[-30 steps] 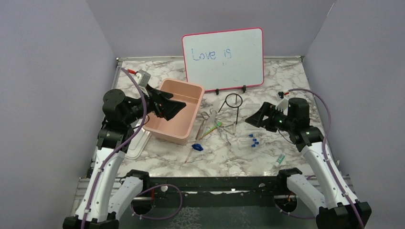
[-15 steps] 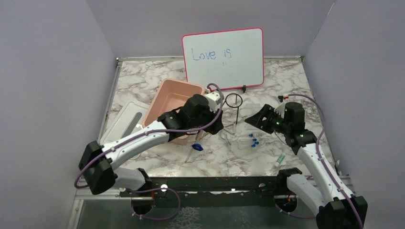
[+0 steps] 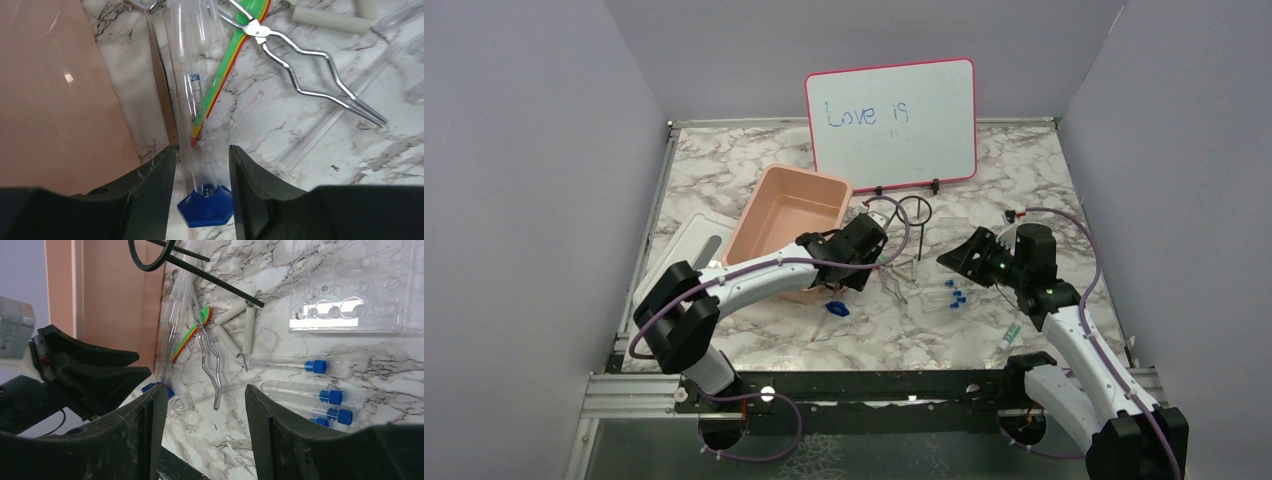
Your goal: Organize the chemistry lab equipment
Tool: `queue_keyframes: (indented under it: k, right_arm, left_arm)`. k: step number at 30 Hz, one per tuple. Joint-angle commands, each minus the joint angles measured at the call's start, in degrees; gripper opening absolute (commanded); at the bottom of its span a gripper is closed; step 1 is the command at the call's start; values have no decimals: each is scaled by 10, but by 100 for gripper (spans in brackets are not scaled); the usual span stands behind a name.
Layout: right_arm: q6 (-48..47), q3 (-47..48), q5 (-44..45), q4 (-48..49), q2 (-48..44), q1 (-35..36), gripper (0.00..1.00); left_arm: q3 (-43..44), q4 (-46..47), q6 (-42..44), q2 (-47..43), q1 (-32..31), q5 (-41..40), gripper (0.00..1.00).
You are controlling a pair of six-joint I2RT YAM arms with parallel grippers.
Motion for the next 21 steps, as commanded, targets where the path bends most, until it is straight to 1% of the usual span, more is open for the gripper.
queue_keyframes:
  k: [1, 5, 9, 12, 16, 21]
  right_arm:
    - [4, -13, -4, 28, 0, -1, 62]
    - [7, -19, -7, 31, -1, -1, 62]
    - [8, -20, -9, 32, -2, -1, 62]
    - [7, -17, -7, 28, -4, -1, 62]
    - [9, -15, -5, 23, -12, -1, 62]
    - [12, -13, 3, 7, -28, -1, 61]
  left_arm:
    - [21, -23, -17, 34, -4, -48, 47]
    - [26, -23, -19, 63, -5, -54, 46]
    - [33, -20, -18, 80, -6, -49, 40]
    - [34, -16, -10, 95, -6, -39, 38]
    - [42, -18, -7, 118, -6, -32, 30]
    - [59, -31, -13, 107, -7, -18, 20]
